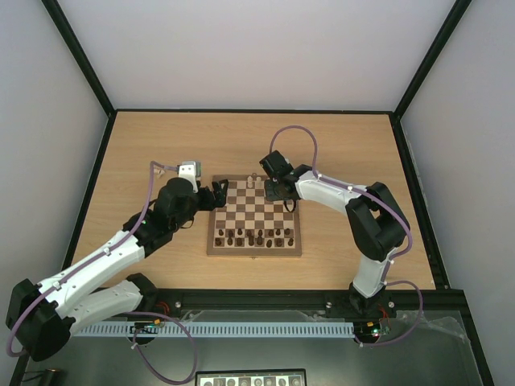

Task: Set up the chess pieces on the board
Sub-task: Place the chess piece on the chessboard.

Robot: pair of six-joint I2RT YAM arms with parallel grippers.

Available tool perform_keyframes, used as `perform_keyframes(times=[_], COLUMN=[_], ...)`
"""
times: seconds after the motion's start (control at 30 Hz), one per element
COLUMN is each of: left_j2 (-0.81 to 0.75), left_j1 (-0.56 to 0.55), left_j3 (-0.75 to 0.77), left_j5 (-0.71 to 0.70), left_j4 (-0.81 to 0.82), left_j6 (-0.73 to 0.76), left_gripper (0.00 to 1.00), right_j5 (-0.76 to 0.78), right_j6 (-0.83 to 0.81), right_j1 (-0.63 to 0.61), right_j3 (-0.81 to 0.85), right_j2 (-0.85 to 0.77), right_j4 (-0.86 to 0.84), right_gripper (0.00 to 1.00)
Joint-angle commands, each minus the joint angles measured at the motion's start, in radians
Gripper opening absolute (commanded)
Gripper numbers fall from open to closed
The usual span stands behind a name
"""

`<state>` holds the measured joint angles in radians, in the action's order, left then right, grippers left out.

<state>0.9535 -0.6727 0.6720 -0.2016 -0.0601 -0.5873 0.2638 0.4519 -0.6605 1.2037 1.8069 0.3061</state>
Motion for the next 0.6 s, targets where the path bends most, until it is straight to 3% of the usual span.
perform_keyframes(times=[0.0, 0.57], left_j2=[-0.02, -0.014], left_j1=[0.005, 0.005], left_j3=[-0.013, -0.012], left_j5=[-0.005, -0.002], left_j4=[-0.005, 0.0], left_j6=[0.0, -0.001], left_gripper=[1.0, 1.0], right_j5=[0.014, -0.01], right_j6=[-0.009, -0.013], right_j1=[0.004, 0.004], right_j3=[0.01, -0.004], right_j2=[0.022, -0.031], right_j4=[0.022, 0.018], right_gripper=[0.13, 0.22])
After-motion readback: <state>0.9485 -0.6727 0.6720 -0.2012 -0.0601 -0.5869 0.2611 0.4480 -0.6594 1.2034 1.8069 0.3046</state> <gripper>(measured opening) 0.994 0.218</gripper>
